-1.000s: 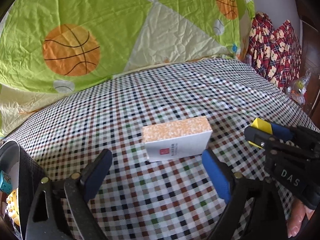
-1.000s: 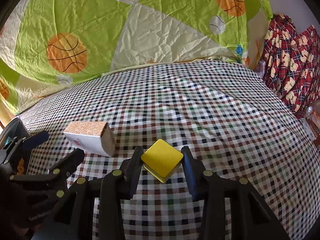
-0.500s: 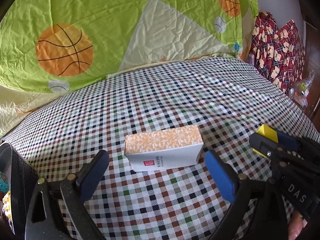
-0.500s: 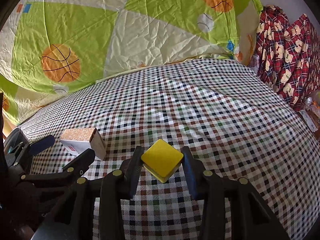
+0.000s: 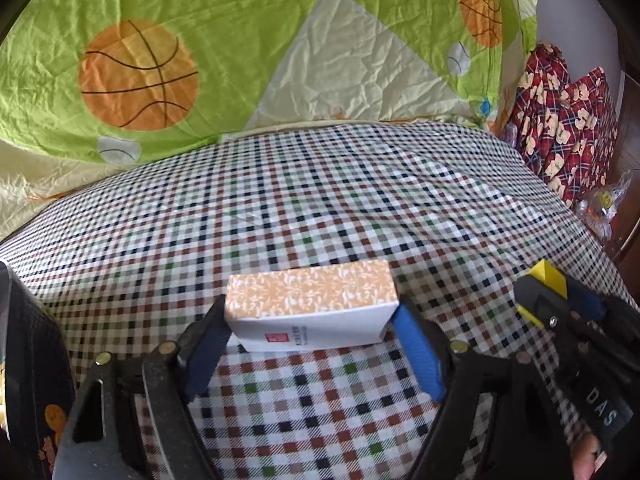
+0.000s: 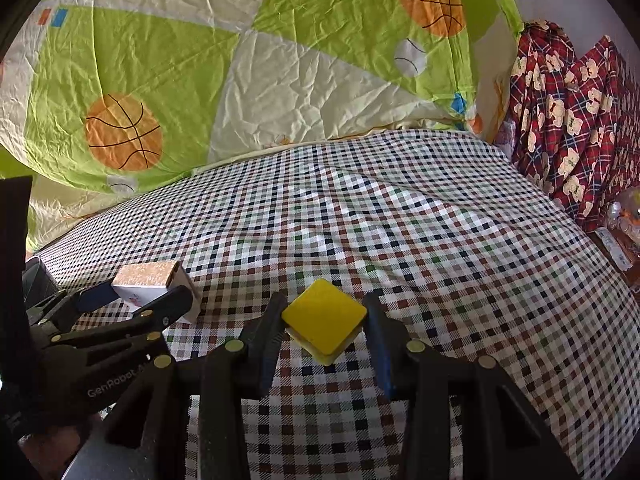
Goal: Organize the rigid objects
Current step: 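Carry the white box and yellow sponge block over the round tin with both tools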
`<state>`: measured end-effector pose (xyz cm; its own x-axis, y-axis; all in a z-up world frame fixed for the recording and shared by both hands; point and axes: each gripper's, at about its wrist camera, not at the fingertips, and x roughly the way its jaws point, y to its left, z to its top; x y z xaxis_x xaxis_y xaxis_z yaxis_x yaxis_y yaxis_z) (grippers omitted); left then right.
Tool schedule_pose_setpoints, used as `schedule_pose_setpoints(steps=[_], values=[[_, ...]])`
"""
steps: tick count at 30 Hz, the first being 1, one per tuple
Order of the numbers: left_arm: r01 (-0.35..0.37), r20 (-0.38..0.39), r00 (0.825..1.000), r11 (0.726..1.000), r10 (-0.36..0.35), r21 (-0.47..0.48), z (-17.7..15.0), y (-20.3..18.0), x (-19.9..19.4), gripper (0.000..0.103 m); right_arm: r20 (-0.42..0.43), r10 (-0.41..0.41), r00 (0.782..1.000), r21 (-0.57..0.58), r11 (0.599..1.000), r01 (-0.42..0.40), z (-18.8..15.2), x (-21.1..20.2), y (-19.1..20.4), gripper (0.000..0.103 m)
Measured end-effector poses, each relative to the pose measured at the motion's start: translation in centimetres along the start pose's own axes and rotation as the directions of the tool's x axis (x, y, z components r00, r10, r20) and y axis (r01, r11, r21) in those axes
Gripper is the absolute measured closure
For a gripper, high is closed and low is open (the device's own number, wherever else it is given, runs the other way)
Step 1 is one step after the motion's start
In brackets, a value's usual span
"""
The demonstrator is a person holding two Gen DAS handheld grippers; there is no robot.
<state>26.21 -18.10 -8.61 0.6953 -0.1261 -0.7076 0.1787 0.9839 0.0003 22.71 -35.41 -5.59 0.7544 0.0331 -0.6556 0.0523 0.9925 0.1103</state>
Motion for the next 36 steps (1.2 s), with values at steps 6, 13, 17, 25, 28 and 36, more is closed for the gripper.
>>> schedule_pose_setpoints(steps=[6, 13, 17, 25, 28, 36], values=[[-0.07, 0.054, 0.996, 0.997, 0.072, -0.043, -2.2, 2.3, -3.2, 0.023, 0.046, 0.043, 0.998, -0.019, 0.999, -0.043, -0.1, -0.9, 0.9, 0.061], [-0.117, 0.139, 0.982, 0.989, 0.128, -0.09, -3.8, 4.5, -6.2, 0.023, 0.105, 0.068, 0.992, -0.048, 0.997, -0.063, -0.6, -2.2, 3.6, 0.061], [-0.128, 0.175, 0.974, 0.986, 0.145, -0.108, -4.4, 5.3, -7.4, 0.023, 0.124, 0.088, 0.988, -0.07, 0.994, -0.08, -1.0, -2.6, 5.1, 0.061], [-0.164, 0.249, 0.95, 0.979, 0.19, -0.124, -5.5, 6.2, -9.7, 0.023, 0.144, 0.119, 0.982, -0.087, 0.99, -0.107, -1.9, -3.3, 7.0, 0.061], [-0.171, 0.269, 0.942, 0.977, 0.201, -0.13, -6.0, 6.5, -10.5, 0.023, 0.155, 0.123, 0.98, -0.092, 0.99, -0.11, -2.2, -3.7, 7.5, 0.061], [-0.192, 0.325, 0.917, 0.97, 0.232, -0.152, -7.0, 7.3, -12.3, 0.023, 0.178, 0.154, 0.972, -0.112, 0.984, -0.135, -2.9, -4.7, 8.9, 0.061]])
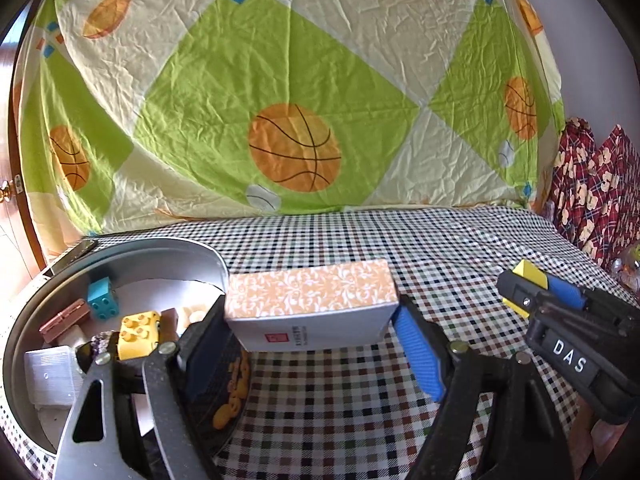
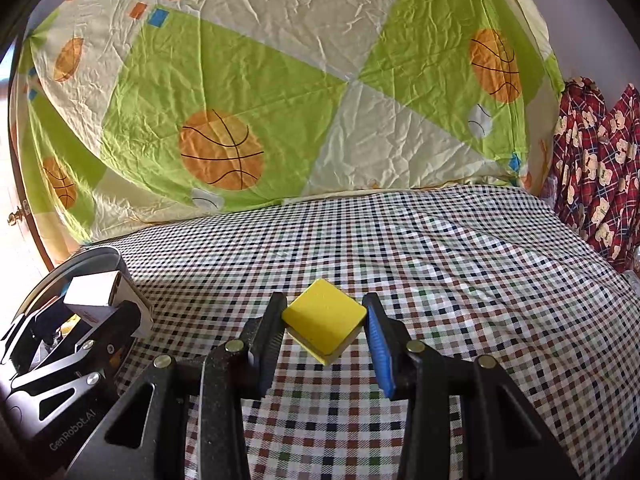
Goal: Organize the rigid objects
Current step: 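Carry the white box and yellow sponge block over the round tin with both tools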
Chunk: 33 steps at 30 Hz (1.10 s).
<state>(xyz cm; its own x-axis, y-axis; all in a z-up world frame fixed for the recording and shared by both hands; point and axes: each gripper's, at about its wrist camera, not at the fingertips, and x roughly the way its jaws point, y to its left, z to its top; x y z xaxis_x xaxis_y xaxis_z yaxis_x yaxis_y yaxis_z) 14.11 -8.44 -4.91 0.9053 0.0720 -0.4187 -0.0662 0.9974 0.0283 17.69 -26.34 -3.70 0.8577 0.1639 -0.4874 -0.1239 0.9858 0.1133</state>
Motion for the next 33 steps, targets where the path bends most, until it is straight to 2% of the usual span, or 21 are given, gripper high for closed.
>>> schedule_pose_setpoints(steps=[10, 33], values=[[-0.013, 0.054, 0.998, 1.0, 0.015, -0.025, -0.3, 1.6, -1.5, 0.023, 0.053, 0.03, 0.998, -0.021, 0.999, -0.029, -0.4, -1.2, 1.9, 0.061], [-0.076, 0.124, 0.989, 0.994, 0.086, -0.083, -1.1, 5.3, -3.8, 0.023, 0.103, 0.09, 0.991, -0.086, 0.993, -0.081, -1.3, -2.5, 6.2, 0.061]])
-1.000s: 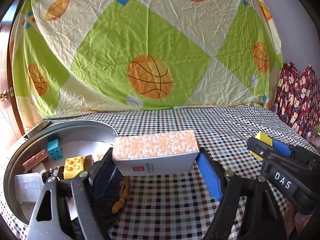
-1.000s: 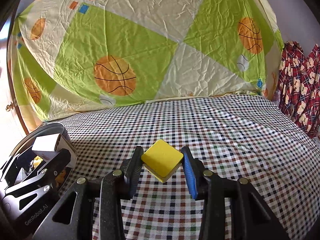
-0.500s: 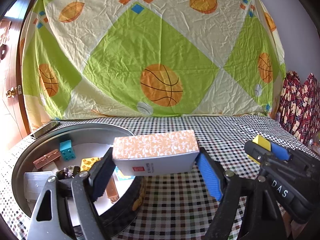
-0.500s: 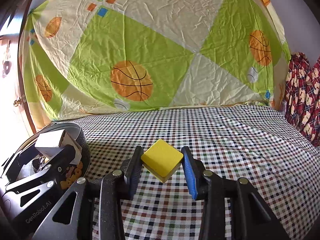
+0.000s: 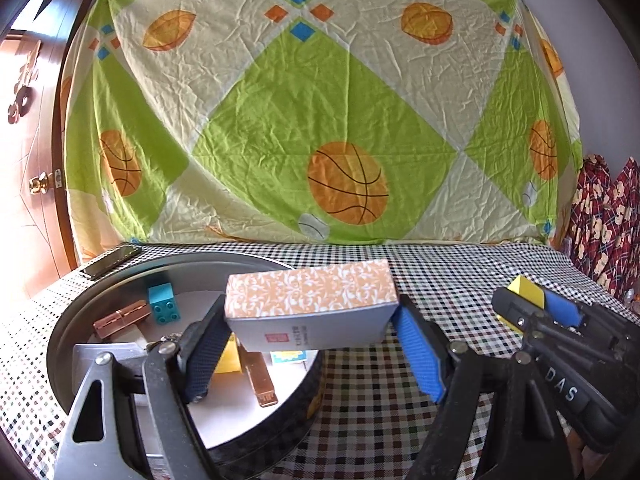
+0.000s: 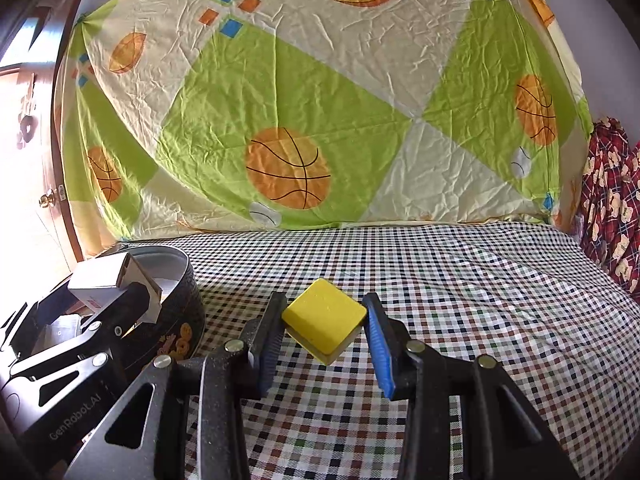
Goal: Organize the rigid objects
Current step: 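Carry the white box and yellow sponge block over the round tin with both tools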
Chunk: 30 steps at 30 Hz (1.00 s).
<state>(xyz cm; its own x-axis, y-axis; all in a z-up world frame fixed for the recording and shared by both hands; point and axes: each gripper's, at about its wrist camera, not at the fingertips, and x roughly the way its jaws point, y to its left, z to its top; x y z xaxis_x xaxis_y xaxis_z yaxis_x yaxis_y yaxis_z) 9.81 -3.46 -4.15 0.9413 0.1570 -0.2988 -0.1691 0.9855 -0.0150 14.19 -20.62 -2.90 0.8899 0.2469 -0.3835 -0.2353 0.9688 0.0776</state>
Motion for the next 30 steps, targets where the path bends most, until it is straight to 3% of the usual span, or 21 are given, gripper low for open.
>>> schedule_pose_setpoints(steps=[30], values=[[-0.053, 0.063, 0.996, 0.998, 0.056, -0.047, -0.2, 4.0, -2.1, 0.023, 0.014, 0.099, 0.995, -0.059, 0.993, -0.098, -0.3, -0.1, 5.0, 0.061]])
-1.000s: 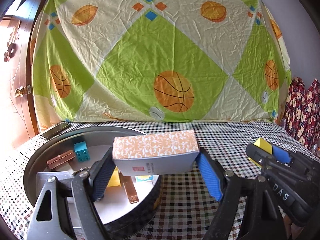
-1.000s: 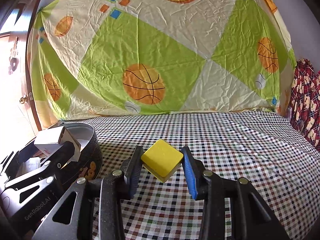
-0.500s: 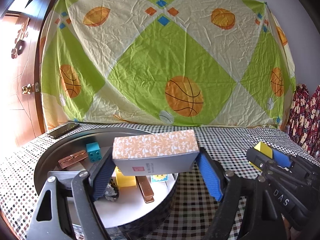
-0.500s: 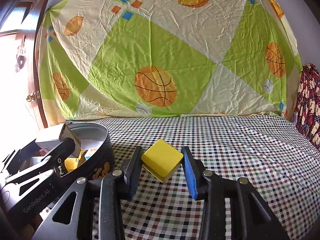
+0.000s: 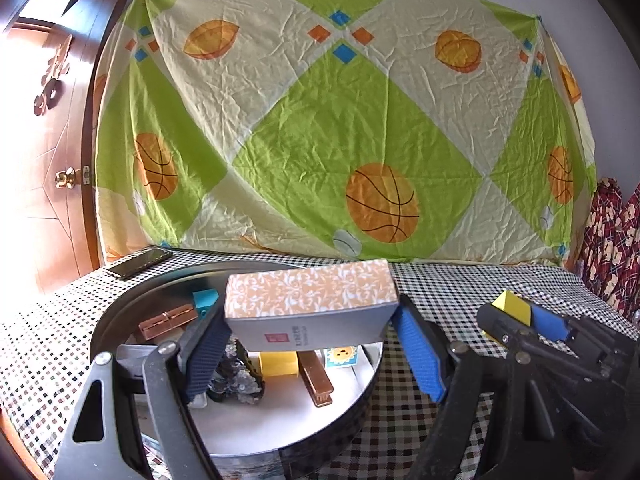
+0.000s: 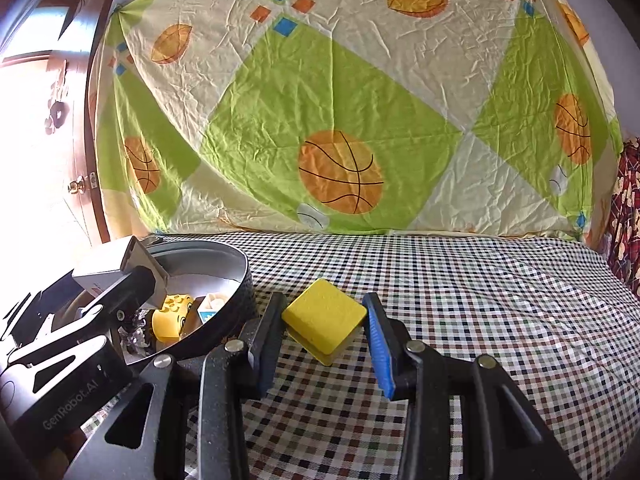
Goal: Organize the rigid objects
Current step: 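Carry the white box and yellow sponge block over the round tin with both tools, then lower left tool into the tin and open it to drop the white box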
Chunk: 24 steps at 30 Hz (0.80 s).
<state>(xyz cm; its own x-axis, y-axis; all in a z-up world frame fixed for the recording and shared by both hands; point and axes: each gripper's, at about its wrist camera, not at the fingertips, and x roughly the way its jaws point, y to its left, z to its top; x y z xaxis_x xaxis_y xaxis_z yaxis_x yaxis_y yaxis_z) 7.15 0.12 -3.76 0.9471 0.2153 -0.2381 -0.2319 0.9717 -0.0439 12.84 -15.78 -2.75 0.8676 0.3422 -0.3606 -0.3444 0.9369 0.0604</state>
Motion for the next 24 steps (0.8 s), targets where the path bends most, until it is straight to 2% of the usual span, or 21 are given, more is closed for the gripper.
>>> schedule_pose_setpoints(steps=[24], values=[[-0.035, 0.008, 0.999, 0.998, 0.036, -0.048, 0.3, 3.6, -0.6, 0.023, 0.003, 0.058, 0.998, -0.041, 0.998, -0.057, 0.0, 0.3, 3.5, 0.061]])
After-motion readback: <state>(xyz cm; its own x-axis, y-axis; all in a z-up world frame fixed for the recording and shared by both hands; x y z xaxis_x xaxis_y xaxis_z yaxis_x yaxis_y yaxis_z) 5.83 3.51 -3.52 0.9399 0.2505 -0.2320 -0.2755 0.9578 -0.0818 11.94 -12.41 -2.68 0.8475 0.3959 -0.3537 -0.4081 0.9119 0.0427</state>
